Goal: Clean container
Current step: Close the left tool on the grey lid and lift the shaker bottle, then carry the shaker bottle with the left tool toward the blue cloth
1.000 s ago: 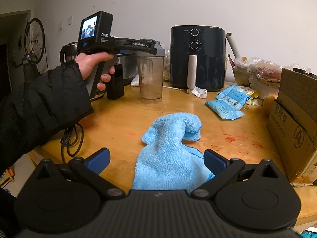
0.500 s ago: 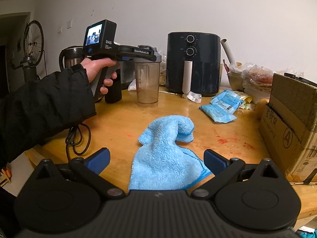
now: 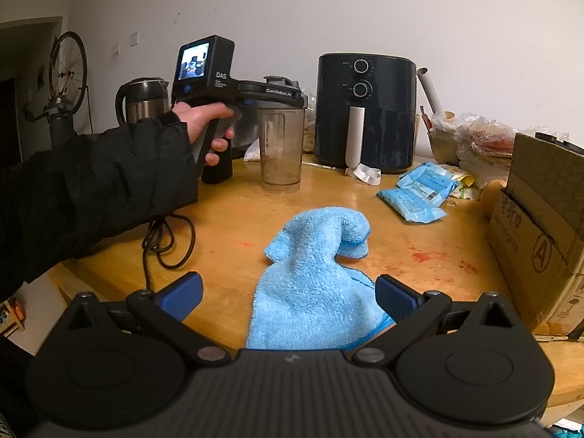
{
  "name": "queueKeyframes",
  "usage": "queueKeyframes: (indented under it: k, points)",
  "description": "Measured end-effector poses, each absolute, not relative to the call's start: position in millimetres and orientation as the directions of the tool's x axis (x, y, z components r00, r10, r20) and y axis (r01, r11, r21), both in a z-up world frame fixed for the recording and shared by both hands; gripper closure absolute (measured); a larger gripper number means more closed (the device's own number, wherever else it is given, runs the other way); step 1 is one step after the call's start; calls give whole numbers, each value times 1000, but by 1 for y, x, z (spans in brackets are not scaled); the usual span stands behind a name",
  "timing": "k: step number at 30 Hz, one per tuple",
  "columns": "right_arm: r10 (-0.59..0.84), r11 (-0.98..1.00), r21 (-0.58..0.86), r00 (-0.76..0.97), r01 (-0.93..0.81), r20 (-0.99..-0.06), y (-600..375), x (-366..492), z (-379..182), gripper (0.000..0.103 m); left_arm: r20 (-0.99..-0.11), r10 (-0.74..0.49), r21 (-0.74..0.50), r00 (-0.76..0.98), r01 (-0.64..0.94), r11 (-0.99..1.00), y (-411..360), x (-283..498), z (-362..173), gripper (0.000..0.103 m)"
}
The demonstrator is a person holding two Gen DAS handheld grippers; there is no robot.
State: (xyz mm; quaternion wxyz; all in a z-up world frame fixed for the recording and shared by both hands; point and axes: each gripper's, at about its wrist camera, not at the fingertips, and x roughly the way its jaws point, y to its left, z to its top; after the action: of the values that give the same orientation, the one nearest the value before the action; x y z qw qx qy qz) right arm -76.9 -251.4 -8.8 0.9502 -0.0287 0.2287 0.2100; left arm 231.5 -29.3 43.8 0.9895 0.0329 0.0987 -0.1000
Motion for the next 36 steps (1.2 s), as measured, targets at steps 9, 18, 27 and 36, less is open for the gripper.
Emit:
queueKeyframes:
  k: [9, 18, 27, 36]
  points:
    - [388, 910, 49, 802, -413, -453, -249, -77, -9, 0, -181, -199, 41, 963, 209, 977, -32, 246, 45, 0]
    - [385, 913, 61, 804, -403, -453, -251, -77, -9, 0, -192, -185, 17, 964, 192, 981, -30, 258, 45, 0]
    - [382, 917, 73, 806, -393, -452, -253, -76, -10, 0, -178, -202, 14, 963, 207, 978, -28, 260, 44, 9]
    - [378, 920, 86, 808, -383, -452, -255, -76, -10, 0, -172, -207, 11, 963, 212, 977, -27, 258, 44, 9]
